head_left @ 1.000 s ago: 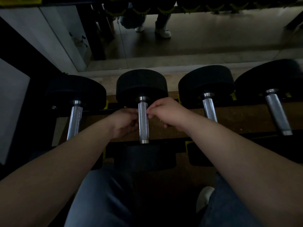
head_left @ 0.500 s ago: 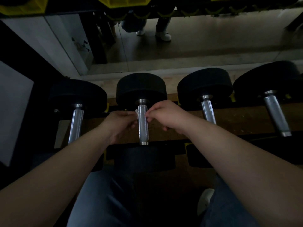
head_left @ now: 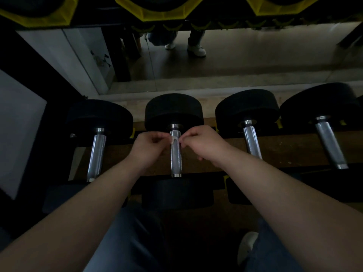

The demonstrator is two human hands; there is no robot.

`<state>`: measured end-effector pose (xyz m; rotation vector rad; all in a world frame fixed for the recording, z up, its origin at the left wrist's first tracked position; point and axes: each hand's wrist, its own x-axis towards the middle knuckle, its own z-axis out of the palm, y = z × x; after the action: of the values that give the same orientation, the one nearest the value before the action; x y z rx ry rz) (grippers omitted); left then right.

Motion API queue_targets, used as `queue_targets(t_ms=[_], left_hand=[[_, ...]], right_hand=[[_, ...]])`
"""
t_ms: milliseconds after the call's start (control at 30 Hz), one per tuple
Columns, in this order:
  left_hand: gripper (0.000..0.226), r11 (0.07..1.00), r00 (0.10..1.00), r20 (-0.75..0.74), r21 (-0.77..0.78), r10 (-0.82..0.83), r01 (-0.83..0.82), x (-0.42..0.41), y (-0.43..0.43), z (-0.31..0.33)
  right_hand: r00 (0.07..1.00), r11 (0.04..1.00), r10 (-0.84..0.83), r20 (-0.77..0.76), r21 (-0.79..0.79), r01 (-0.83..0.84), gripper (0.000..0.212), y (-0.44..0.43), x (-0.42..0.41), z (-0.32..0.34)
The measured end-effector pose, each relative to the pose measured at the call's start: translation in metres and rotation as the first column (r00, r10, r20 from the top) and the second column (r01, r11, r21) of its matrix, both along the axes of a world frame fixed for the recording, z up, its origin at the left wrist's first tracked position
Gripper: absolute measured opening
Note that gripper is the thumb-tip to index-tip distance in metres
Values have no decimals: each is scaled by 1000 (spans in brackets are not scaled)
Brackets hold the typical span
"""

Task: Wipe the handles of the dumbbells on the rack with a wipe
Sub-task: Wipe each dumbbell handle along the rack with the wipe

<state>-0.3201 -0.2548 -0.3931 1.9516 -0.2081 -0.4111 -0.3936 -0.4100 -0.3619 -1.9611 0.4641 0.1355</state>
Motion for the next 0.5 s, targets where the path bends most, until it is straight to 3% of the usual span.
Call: queue_targets(t_ms=[100,167,233,400,433,500], left_hand=[[10,979,969,-182,82,-168,185,-12,14,5],[10,913,932,-247,246,-266,326,-22,22,9],[5,903,937,-253,294,-243,314,-21,22,12],[12,999,984,-177,50,4,5,2,-3,10],[11,998,987,-161,63,-20,31,4,-5,9],[19,943,971,-146,249,-189,221,5,4,6]], right_hand=[[1000,1000,10,0,-22,-10,12,0,0,-1],[999,998,36,-10,-42,-37,13,3,2,-2],[999,997,49,-17,-63,-50,13,7,3,-3],[1000,997,29,-6,-78,-30,14,7,3,-4],[1000,997,24,2,-77,-24,14,5,3,-4],[999,997,31,11,-72,-30,14,2,4,-5]])
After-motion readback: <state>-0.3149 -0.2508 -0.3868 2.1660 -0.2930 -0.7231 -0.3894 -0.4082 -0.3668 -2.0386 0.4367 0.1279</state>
